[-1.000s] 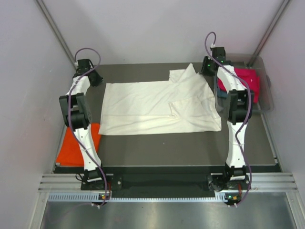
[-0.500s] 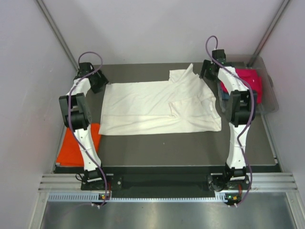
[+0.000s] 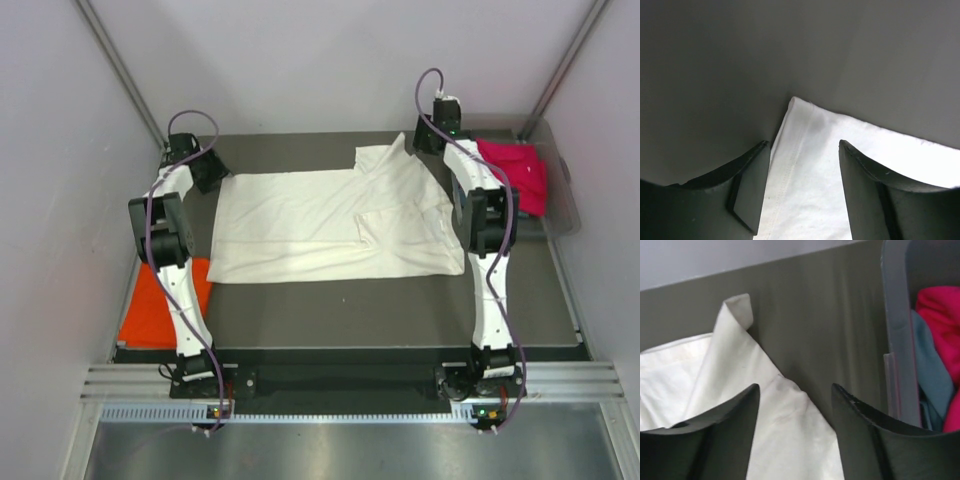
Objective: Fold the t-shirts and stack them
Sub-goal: Fold the tshirt
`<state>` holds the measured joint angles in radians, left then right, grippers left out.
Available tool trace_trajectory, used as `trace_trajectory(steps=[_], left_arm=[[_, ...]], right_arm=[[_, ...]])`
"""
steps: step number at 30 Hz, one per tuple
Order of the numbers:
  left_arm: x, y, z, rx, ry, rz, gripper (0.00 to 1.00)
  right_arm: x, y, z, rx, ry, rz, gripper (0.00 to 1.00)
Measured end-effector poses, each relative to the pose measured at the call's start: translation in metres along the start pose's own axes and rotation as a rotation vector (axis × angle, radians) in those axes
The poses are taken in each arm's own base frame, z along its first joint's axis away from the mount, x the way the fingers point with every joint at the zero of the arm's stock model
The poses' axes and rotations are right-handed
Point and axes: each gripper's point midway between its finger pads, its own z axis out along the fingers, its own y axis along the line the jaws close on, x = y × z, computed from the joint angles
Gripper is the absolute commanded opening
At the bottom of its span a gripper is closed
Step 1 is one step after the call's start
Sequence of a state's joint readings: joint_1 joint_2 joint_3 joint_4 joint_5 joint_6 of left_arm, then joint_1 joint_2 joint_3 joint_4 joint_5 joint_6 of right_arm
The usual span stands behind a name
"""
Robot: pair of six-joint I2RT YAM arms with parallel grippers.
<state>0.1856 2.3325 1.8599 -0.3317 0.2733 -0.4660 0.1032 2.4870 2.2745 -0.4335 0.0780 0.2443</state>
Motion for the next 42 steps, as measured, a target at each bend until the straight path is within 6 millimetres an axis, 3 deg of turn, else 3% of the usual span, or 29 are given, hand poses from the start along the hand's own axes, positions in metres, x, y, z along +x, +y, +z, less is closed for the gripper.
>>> trace_trajectory(steps=[4,9,12,16,23,38,42], left_arm=[[0.000,-0.002,0.003,0.023,-0.019,-0.009,0.60],[-0.002,-0.004,0.004,0.034,-0.027,-0.017,0.65],[-0.002,-0.004,0.004,0.035,-0.029,-0.017,0.68],[-0.004,-0.005,0.003,0.036,-0.030,-0.015,0.70],[-0.011,-0.003,0.009,0.020,-0.036,0.001,0.66],[-0.015,-0.011,0.018,0.050,-0.045,0.002,0.66],[-0.014,-0.013,0.021,0.056,-0.047,0.004,0.61]], right_arm=[[0.025,0.000,0.016,0.003,0.048,0.023,0.51],[0.027,0.010,0.017,0.015,0.037,0.056,0.68],[0.029,0.011,0.018,0.042,0.027,0.068,0.71],[0.034,0.013,0.017,0.063,0.037,0.091,0.69],[0.036,0.016,0.011,0.064,0.055,0.110,0.55],[0.038,0.018,0.013,0.044,0.061,0.019,0.56],[0.042,0.022,0.019,0.024,0.067,-0.009,0.55]])
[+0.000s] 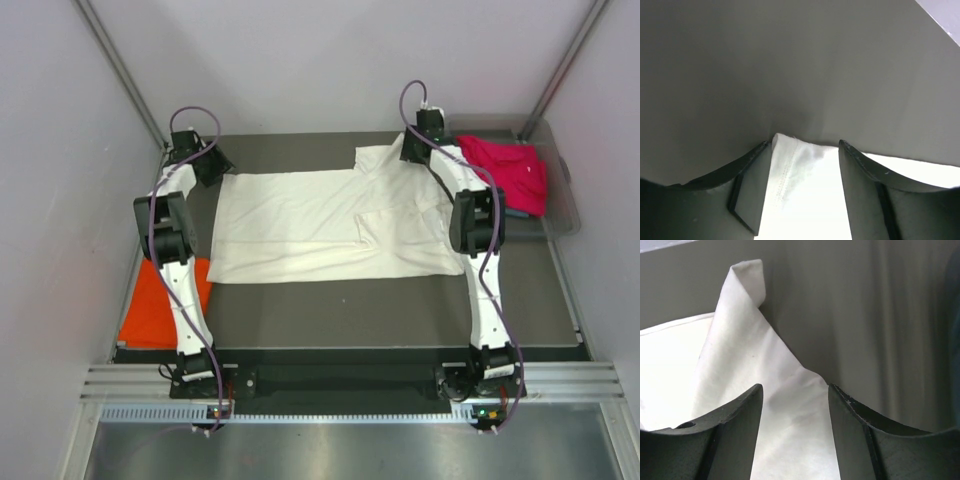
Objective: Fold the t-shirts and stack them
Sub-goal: Fold the tshirt
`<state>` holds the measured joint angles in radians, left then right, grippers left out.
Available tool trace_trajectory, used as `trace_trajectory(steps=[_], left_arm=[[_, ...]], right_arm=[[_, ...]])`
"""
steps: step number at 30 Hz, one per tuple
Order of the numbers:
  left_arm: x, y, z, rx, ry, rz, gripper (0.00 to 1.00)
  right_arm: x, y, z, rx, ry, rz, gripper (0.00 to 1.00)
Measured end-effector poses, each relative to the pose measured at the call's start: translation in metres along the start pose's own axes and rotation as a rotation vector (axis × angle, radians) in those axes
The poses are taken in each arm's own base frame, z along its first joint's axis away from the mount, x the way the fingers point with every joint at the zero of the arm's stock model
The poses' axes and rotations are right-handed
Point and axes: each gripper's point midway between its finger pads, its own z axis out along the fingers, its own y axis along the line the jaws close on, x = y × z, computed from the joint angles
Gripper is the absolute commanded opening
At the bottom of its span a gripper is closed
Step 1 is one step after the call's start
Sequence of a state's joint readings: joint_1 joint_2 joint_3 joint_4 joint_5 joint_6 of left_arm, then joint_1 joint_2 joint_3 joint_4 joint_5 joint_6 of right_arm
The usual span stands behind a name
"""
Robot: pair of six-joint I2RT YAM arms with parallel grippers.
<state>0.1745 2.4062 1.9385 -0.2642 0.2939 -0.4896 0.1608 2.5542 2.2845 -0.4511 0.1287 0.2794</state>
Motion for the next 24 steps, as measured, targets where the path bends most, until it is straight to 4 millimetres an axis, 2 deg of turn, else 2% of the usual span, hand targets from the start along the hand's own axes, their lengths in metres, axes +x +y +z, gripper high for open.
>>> trace_trajectory(steps=[6,7,10,12,14,15,19,21,23,24], left_arm=[[0.001,0.000,0.005,0.004,-0.001,-0.009,0.41],[0.002,0.001,0.007,0.006,-0.001,-0.010,0.34],[0.003,0.001,0.009,0.009,0.002,-0.014,0.25],[0.004,0.001,0.011,0.010,0.003,-0.019,0.09],[0.005,0.002,0.013,0.009,0.005,-0.024,0.00],[0.004,0.001,0.013,0.013,0.006,-0.027,0.00],[0.004,0.001,0.014,0.010,0.005,-0.033,0.00],[0.004,0.001,0.014,0.010,0.005,-0.034,0.00],[0.004,0.001,0.014,0.009,0.005,-0.036,0.00],[0.004,0.001,0.014,0.008,0.004,-0.037,0.00]], right_arm=[[0.009,0.007,0.008,-0.010,0.014,-0.024,0.51],[0.010,0.008,0.008,-0.010,0.015,-0.027,0.51],[0.010,0.007,0.008,-0.006,0.014,-0.028,0.50],[0.010,0.007,0.008,-0.002,0.012,-0.027,0.50],[0.009,0.006,0.008,0.001,0.010,-0.027,0.45],[0.010,0.006,0.008,0.002,0.010,-0.027,0.43],[0.008,0.005,0.010,0.005,0.004,-0.022,0.20],[0.008,0.005,0.010,0.008,0.004,-0.018,0.13],[0.006,0.005,0.010,0.009,0.001,-0.014,0.01],[0.005,0.005,0.010,0.009,-0.002,-0.007,0.00]])
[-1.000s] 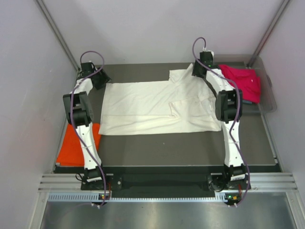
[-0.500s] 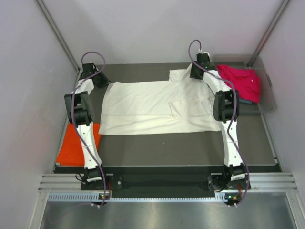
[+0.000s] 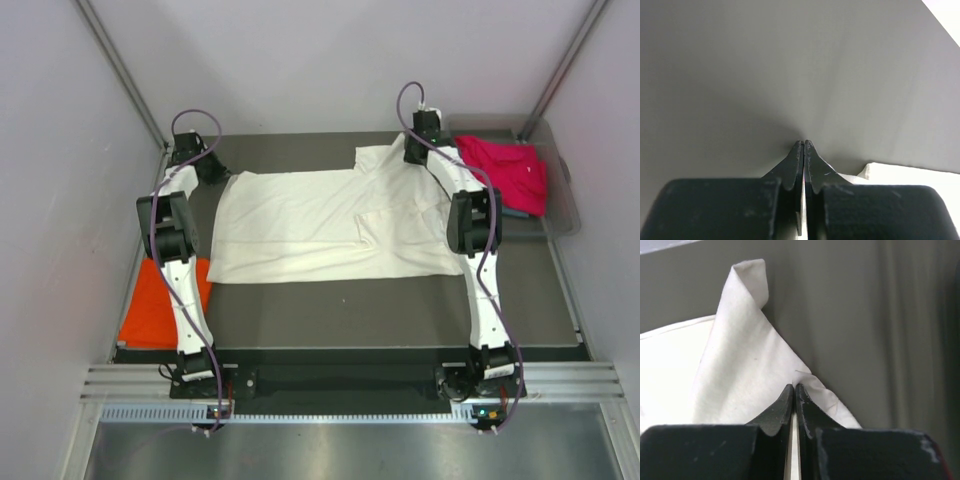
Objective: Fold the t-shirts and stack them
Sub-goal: Fold the tshirt
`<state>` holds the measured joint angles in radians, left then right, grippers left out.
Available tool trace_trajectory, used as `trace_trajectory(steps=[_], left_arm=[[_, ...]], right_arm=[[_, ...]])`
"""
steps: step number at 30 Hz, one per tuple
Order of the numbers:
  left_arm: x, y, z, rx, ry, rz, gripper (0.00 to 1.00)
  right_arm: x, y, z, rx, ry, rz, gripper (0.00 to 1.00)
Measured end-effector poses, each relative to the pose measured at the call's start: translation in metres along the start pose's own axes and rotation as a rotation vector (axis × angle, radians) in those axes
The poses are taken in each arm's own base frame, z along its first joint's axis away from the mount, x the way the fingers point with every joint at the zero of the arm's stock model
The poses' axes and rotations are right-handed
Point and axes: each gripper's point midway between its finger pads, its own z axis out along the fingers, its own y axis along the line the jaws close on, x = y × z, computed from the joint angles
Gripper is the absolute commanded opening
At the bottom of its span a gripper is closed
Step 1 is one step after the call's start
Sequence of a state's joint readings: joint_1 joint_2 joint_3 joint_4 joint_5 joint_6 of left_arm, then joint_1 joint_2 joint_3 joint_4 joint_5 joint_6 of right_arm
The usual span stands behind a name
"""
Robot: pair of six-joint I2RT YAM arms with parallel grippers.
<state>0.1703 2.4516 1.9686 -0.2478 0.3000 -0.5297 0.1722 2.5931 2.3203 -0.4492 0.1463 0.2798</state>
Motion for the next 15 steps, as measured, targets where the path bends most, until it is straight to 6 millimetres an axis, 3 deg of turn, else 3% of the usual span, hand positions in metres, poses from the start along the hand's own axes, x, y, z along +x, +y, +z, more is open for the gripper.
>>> trace_trajectory(steps=[8,15], left_arm=[[-0.001,0.003,-0.004,-0.033,-0.005,0.001,0.00],[0.009,0.014,-0.023,-0.110,0.024,0.004,0.00]], right_arm=[[-0.005,-0.005,-0.003,0.001,-0.003,0.029,0.00],[-0.011,-0.016,-0.031,-0.007,0.016,0.058,0.00]])
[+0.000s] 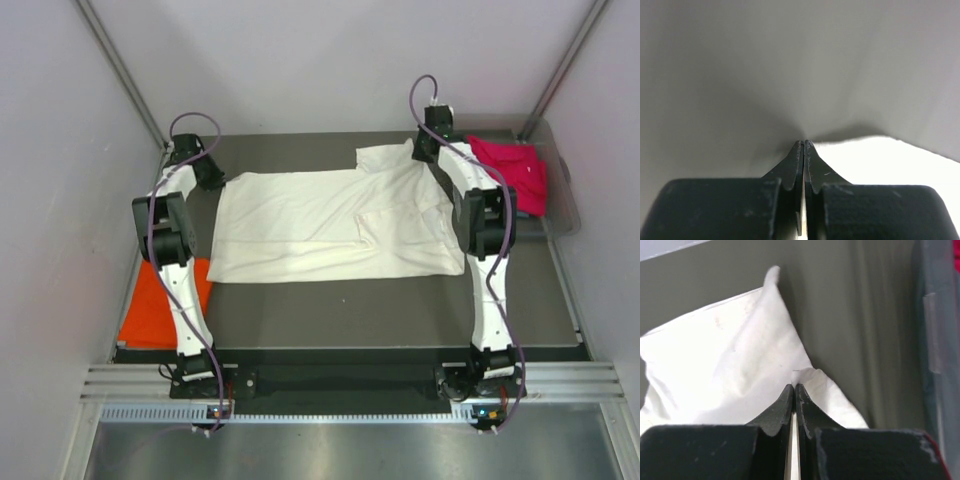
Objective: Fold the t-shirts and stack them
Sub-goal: Fold the tshirt
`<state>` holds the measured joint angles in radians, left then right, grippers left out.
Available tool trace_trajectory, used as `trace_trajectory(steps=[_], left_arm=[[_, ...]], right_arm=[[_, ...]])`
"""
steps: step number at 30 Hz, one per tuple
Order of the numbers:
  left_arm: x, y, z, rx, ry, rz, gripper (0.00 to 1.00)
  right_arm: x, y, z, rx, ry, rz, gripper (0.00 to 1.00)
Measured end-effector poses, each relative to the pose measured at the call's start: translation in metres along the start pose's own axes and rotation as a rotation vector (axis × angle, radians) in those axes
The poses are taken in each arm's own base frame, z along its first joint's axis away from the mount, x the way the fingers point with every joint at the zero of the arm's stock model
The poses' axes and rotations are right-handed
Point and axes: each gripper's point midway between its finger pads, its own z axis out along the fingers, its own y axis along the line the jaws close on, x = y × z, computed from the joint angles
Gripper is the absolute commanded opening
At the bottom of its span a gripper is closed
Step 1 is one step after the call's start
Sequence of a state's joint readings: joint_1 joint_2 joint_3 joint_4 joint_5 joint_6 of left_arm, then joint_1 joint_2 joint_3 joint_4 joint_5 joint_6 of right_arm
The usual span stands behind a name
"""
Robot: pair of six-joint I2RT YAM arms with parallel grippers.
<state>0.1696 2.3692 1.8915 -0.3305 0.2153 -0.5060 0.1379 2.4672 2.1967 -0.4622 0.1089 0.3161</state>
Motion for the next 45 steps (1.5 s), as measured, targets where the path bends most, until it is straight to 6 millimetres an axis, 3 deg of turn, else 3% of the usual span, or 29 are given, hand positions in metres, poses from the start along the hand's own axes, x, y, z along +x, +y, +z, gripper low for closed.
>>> trace_trajectory(steps=[7,15,18,19,20,21,24,26,28,31,33,39,45], left_arm=[[-0.001,0.001,-0.025,-0.039,-0.002,0.020,0.00],[-0.026,-0.017,-0.055,-0.018,-0.067,0.044,0.00],[-0.029,-0.020,-0.060,-0.010,-0.075,0.045,0.00],[-0.028,-0.022,-0.061,-0.002,-0.072,0.046,0.09],[-0.027,-0.024,-0.061,0.010,-0.066,0.048,0.34],[-0.026,-0.026,-0.061,0.021,-0.059,0.048,0.40],[-0.019,-0.026,-0.054,0.038,-0.038,0.042,0.50],[-0.015,-0.024,-0.042,0.037,-0.034,0.046,0.55],[-0.008,-0.018,-0.028,0.026,-0.028,0.061,0.67],[0.001,-0.010,-0.009,-0.008,-0.031,0.094,0.74],[-0.009,-0.018,-0.003,-0.007,-0.085,0.132,0.84],[-0.013,-0.029,0.015,-0.037,-0.135,0.178,0.76],[-0.005,-0.030,0.019,-0.121,-0.147,0.246,0.56]], right_arm=[[-0.018,0.006,-0.027,-0.034,-0.021,0.007,0.00],[-0.006,0.002,-0.039,-0.030,0.016,0.004,0.00],[-0.001,0.002,-0.040,-0.033,0.033,0.002,0.04],[0.001,0.002,-0.041,-0.033,0.038,0.001,0.04],[0.002,0.001,-0.042,-0.034,0.044,-0.001,0.05],[0.003,0.001,-0.042,-0.035,0.047,-0.002,0.05],[0.009,0.001,-0.041,-0.038,0.061,-0.004,0.04],[0.012,0.001,-0.040,-0.040,0.070,-0.004,0.04],[0.016,0.001,-0.040,-0.045,0.078,-0.003,0.01],[0.023,0.001,-0.037,-0.054,0.092,-0.002,0.00],[0.028,-0.001,-0.036,-0.056,0.106,0.000,0.00],[0.026,-0.004,-0.035,-0.060,0.102,0.009,0.00],[0.023,-0.006,-0.034,-0.066,0.093,0.015,0.00]])
